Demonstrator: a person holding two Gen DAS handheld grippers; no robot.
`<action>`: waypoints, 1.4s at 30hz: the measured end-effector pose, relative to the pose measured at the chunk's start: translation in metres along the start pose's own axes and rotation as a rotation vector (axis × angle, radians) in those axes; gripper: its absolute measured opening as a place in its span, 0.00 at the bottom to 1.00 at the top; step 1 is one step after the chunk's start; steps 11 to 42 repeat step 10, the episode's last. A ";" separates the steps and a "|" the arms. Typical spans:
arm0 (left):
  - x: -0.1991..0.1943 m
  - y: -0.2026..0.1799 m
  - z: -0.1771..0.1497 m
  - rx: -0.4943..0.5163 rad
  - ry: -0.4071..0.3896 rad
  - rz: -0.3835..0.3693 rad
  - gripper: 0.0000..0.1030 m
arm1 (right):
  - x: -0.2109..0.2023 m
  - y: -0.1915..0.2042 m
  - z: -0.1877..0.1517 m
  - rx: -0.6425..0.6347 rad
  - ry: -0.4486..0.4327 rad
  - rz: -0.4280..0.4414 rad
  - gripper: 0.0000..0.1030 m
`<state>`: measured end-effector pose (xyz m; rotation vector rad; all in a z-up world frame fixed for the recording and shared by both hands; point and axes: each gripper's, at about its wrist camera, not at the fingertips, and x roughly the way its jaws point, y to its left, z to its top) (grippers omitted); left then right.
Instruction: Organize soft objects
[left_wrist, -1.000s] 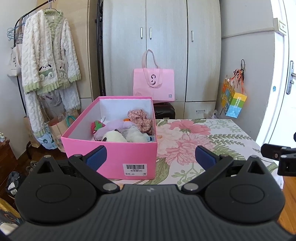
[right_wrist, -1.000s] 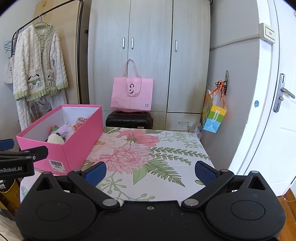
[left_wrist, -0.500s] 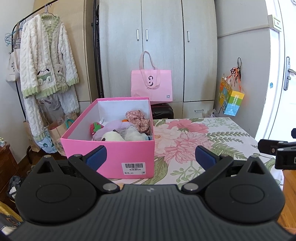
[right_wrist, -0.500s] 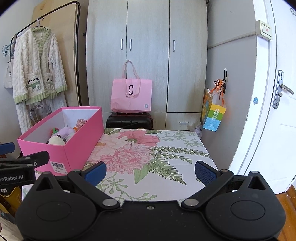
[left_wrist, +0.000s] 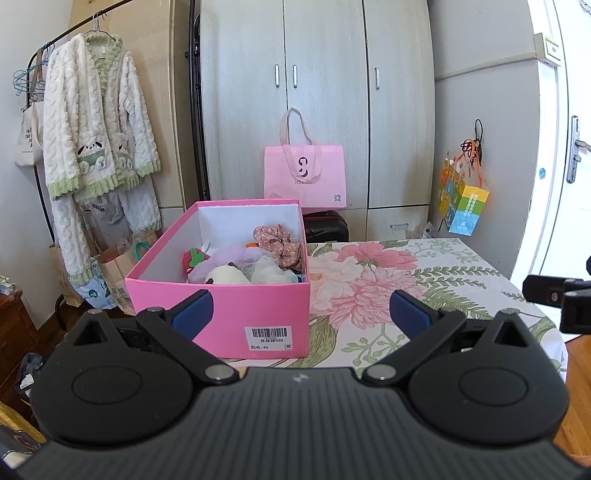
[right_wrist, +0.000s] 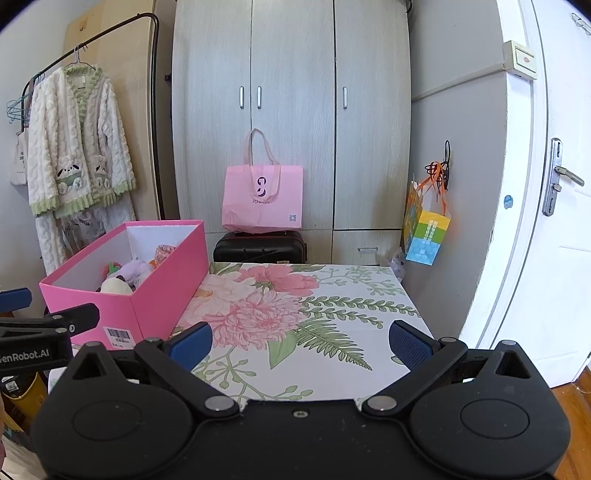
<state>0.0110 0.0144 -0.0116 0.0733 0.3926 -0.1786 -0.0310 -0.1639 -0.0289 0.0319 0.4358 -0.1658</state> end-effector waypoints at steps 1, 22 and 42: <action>0.000 0.000 0.000 -0.002 -0.001 -0.001 1.00 | -0.001 0.000 0.000 0.000 -0.002 0.000 1.00; 0.001 0.001 0.000 -0.016 0.012 -0.019 1.00 | 0.003 -0.003 -0.002 0.012 0.002 -0.003 1.00; 0.001 0.001 0.000 -0.016 0.012 -0.019 1.00 | 0.003 -0.003 -0.002 0.012 0.002 -0.003 1.00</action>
